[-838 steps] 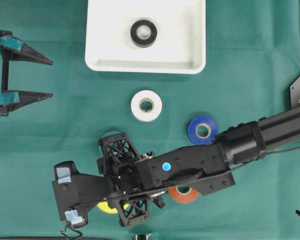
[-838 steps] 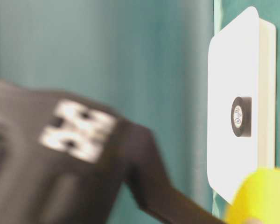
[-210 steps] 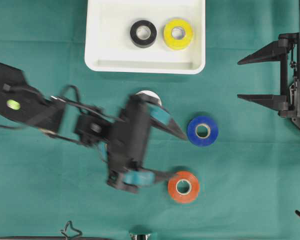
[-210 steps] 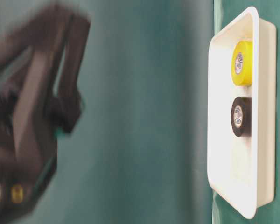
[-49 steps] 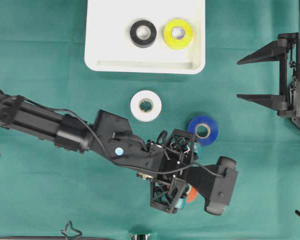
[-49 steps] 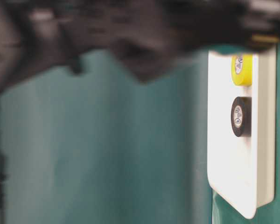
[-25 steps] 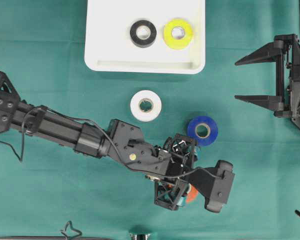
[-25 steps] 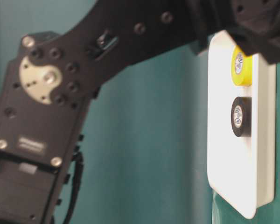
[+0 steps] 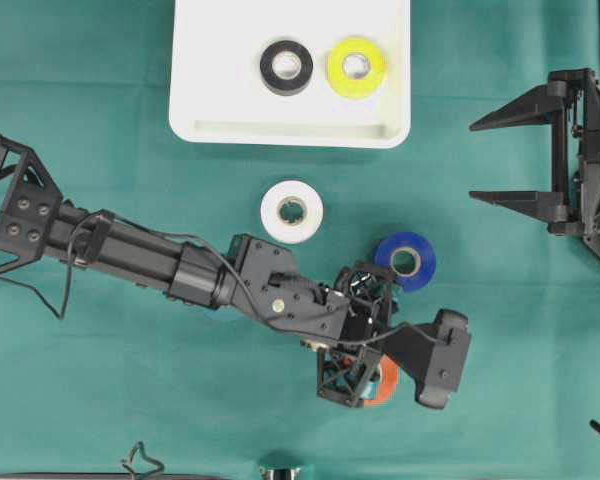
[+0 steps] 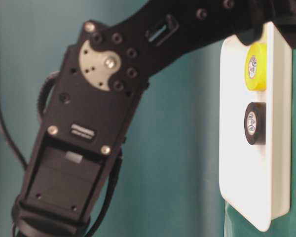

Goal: Pick up the tape from a random location and place it into the white case.
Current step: 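Lower the left gripper with one finger inside the orange roll's hole, then close the left gripper on the orange roll's rim, then lift the orange roll and carry it to the white tray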

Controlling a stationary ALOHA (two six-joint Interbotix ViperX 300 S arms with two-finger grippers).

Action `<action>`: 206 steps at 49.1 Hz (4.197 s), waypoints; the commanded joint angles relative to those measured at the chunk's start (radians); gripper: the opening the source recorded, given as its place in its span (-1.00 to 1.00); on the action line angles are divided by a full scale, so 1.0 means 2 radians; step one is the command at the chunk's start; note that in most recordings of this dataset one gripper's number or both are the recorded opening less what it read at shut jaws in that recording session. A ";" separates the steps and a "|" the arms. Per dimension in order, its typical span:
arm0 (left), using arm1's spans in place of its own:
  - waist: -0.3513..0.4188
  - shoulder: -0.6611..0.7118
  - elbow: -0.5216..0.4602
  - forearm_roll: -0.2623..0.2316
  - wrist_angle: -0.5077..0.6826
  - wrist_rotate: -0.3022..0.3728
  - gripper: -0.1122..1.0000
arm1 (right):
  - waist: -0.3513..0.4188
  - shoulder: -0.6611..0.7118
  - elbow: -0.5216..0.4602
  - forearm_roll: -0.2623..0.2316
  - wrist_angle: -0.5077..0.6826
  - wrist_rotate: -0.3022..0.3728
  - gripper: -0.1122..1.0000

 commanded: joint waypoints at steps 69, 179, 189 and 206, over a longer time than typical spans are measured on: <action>-0.008 -0.041 -0.028 -0.001 0.051 -0.013 -0.40 | -0.001 0.001 -0.011 0.000 0.002 0.001 0.81; -0.008 -0.193 -0.093 0.002 0.171 -0.009 -0.40 | -0.002 -0.001 -0.012 0.000 0.008 0.003 0.81; 0.031 -0.209 -0.060 0.003 0.166 -0.009 -0.40 | -0.002 -0.001 -0.012 0.000 0.008 0.003 0.81; 0.140 -0.245 0.004 0.002 0.143 -0.002 -0.40 | -0.002 -0.001 -0.012 0.000 0.008 0.003 0.81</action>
